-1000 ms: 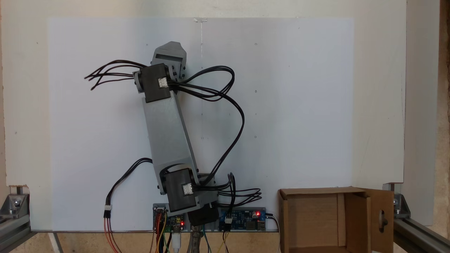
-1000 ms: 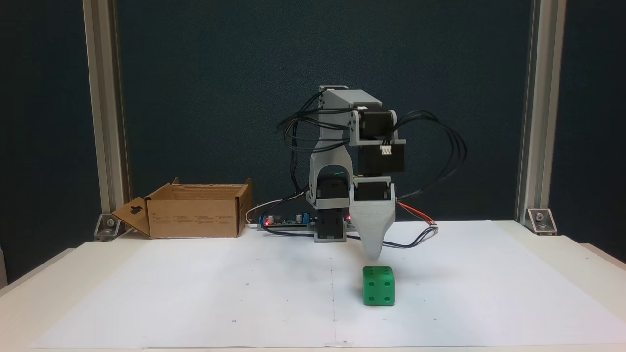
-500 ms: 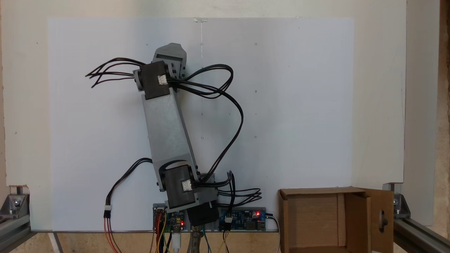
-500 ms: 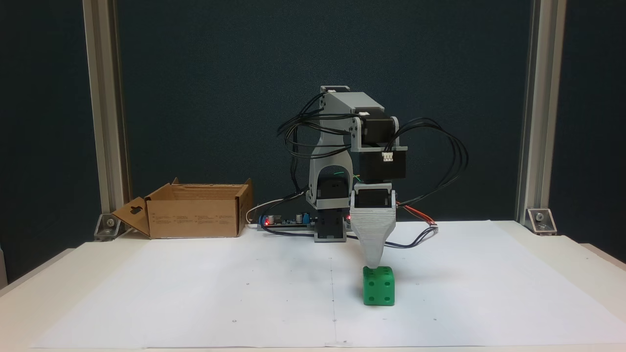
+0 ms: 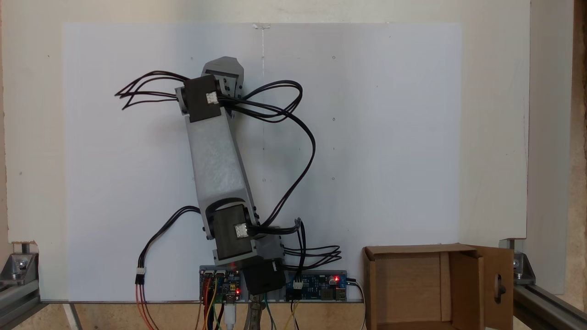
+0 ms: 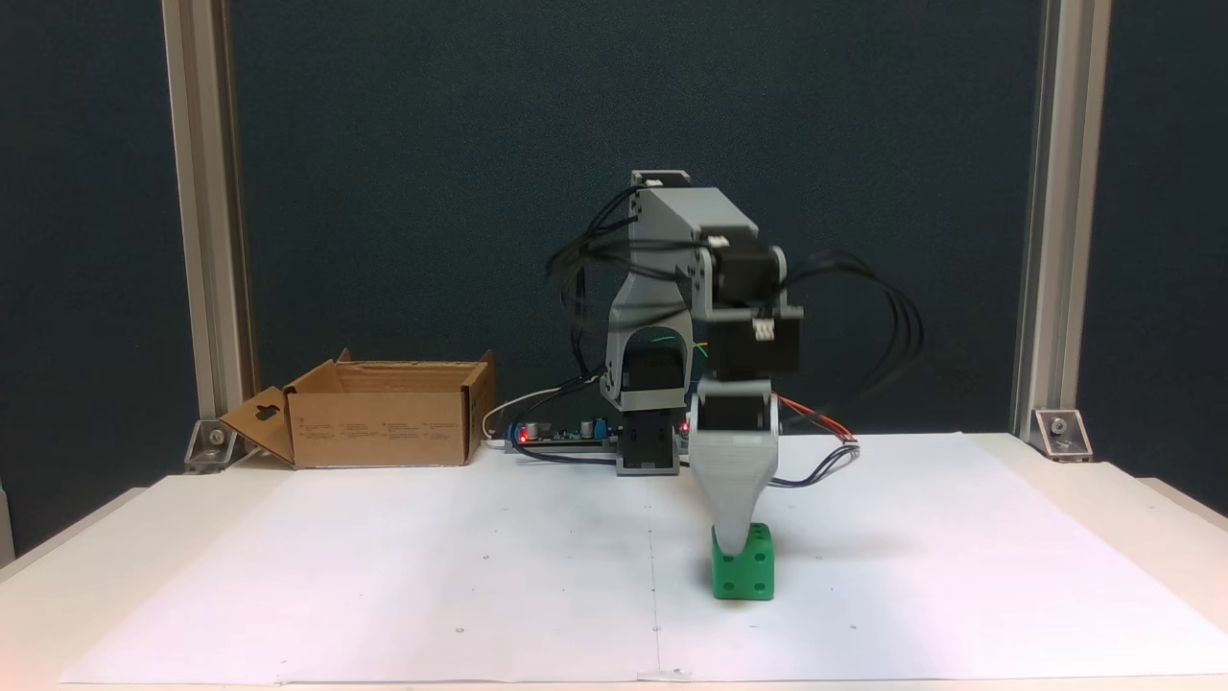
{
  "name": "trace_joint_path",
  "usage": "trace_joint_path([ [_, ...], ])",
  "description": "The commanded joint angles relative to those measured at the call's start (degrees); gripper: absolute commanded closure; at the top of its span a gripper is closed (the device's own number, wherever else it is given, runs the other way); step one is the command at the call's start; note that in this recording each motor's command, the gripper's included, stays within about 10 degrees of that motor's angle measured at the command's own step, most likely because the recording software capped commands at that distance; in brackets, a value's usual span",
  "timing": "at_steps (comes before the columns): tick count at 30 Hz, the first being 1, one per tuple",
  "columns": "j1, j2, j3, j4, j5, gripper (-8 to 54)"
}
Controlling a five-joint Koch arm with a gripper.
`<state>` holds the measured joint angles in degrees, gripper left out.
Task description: Grasp a green dice and put it in the bin.
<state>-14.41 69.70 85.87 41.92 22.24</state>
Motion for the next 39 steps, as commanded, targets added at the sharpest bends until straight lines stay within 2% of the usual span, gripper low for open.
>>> trace_joint_path([
  [1, 0.09, 0.26, -3.87, -0.44, 2.99, 2.2],
  [39, 0.62, -5.98, -7.29, -0.7, 2.99, 4.1],
])
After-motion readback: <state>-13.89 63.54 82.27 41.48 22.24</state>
